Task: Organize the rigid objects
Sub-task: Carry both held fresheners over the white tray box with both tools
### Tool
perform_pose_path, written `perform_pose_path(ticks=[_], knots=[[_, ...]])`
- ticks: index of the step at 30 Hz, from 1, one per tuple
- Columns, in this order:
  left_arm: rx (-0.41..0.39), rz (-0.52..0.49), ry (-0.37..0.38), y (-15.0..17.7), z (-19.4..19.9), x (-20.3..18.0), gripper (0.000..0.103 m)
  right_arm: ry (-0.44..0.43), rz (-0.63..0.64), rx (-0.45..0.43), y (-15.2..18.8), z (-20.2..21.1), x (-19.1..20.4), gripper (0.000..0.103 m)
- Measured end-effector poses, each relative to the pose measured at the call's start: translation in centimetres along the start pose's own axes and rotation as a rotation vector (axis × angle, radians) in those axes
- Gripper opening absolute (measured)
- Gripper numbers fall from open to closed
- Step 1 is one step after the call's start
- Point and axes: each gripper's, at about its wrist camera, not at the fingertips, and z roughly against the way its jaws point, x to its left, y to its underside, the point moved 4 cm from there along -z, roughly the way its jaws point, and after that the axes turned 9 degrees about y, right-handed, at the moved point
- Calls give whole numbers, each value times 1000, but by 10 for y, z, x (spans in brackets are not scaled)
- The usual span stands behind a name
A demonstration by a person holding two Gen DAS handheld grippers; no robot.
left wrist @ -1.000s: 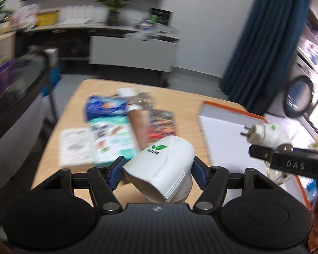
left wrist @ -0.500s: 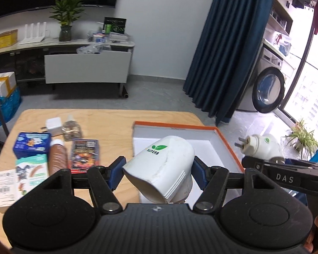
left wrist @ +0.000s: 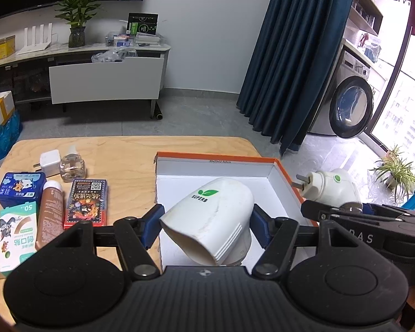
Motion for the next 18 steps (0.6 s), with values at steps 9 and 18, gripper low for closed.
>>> perform_pose_path(ticks=[9,18], knots=[[7,-21,13,-7,-10,-5,67,0,2,3,-8,-13,2,70],[16,-22,27,-12,-20,-6,67,8,9,12,-15,-21,4,70]])
